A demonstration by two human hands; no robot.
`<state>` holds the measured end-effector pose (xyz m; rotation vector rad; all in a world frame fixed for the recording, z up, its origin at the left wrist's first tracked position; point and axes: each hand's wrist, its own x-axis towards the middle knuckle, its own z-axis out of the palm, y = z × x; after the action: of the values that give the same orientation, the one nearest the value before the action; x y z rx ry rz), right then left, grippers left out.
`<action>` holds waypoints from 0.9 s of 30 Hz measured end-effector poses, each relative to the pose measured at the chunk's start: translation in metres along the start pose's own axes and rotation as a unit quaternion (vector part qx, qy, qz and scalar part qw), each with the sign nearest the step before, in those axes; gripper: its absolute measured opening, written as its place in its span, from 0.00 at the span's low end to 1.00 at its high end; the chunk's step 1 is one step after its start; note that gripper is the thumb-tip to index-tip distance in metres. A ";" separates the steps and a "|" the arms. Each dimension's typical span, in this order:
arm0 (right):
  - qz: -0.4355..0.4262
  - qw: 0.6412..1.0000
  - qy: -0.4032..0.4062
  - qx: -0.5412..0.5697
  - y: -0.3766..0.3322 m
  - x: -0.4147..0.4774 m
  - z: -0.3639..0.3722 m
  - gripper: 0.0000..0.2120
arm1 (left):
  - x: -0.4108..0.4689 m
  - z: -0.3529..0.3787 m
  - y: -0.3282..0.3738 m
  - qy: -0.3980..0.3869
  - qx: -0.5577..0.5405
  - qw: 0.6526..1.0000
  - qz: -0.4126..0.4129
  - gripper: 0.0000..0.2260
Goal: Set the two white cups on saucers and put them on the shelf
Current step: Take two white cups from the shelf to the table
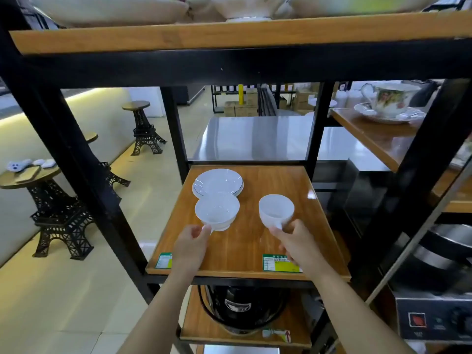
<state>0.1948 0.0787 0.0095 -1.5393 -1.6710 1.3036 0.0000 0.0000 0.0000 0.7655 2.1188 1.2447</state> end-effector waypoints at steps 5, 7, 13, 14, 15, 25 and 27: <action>0.109 0.978 -0.128 0.126 -0.006 0.005 -0.005 0.14 | 0.003 0.003 0.004 -0.026 -0.125 0.990 -0.057 0.10; 0.121 0.970 -0.130 0.168 -0.004 0.007 -0.007 0.15 | 0.001 0.003 0.008 -0.053 -0.179 0.979 -0.085 0.09; 0.154 0.928 -0.129 0.315 -0.003 0.002 0.001 0.10 | -0.001 0.003 0.015 -0.067 -0.224 0.963 -0.134 0.12; 0.160 0.923 -0.110 0.332 -0.004 0.001 0.004 0.10 | 0.000 0.004 0.015 -0.054 -0.212 0.966 -0.138 0.13; 0.163 0.923 -0.086 0.339 -0.006 0.002 0.006 0.11 | 0.002 0.004 0.015 -0.048 -0.202 0.969 -0.138 0.13; 0.087 0.967 0.015 0.238 -0.003 0.002 0.016 0.11 | -0.002 0.009 0.012 -0.013 -0.180 0.981 -0.076 0.15; 0.053 0.970 0.021 0.236 -0.003 -0.004 0.015 0.10 | -0.005 0.007 0.011 0.004 -0.184 0.980 -0.074 0.13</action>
<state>0.1821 0.0706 0.0068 -1.3657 -1.1489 1.5730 0.0107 0.0047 0.0081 0.4336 1.8347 1.4996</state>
